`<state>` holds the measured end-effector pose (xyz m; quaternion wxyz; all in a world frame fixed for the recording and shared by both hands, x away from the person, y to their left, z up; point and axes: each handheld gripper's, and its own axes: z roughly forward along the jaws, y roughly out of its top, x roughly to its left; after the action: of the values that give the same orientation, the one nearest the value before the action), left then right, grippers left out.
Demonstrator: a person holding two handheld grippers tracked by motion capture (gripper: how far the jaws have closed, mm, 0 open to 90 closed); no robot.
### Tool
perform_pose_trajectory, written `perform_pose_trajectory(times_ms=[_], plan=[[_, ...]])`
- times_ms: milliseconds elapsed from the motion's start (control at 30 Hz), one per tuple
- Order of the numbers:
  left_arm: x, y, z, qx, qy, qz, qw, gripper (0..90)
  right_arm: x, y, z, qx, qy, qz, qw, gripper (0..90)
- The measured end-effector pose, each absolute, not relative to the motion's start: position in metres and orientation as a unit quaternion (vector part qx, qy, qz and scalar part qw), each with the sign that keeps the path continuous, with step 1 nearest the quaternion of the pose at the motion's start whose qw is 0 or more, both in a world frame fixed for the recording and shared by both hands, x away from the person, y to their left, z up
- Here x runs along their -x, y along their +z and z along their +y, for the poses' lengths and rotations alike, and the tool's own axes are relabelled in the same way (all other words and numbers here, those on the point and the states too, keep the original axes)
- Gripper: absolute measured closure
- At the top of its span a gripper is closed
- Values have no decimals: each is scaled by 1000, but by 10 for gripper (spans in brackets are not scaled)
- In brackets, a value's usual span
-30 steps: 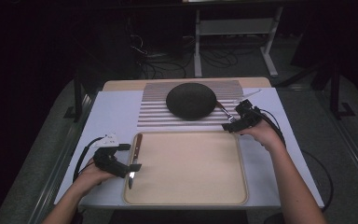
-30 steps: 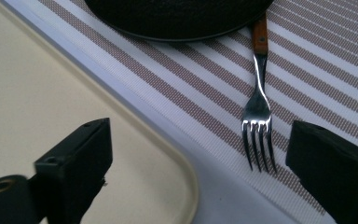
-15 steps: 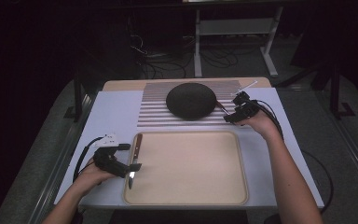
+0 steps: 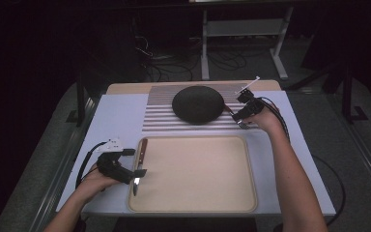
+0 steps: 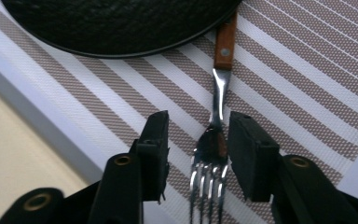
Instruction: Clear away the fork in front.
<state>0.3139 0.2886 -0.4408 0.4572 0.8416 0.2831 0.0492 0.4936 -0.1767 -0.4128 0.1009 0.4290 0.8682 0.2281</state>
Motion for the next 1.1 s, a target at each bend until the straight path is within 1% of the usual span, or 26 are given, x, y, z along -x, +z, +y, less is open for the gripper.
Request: perform_pose_trajectory(times_ms=[133, 600, 1100], plan=[[-314, -441, 289, -841, 48, 283, 458, 0, -502, -414, -174, -425, 208, 875, 99, 620], [-313, -440, 289, -840, 47, 283, 460, 0, -527, -422, -160, -424, 183, 882, 91, 659], [-313, -441, 288, -841, 45, 283, 460, 0, -536, -436, -161, -431, 164, 883, 88, 719]])
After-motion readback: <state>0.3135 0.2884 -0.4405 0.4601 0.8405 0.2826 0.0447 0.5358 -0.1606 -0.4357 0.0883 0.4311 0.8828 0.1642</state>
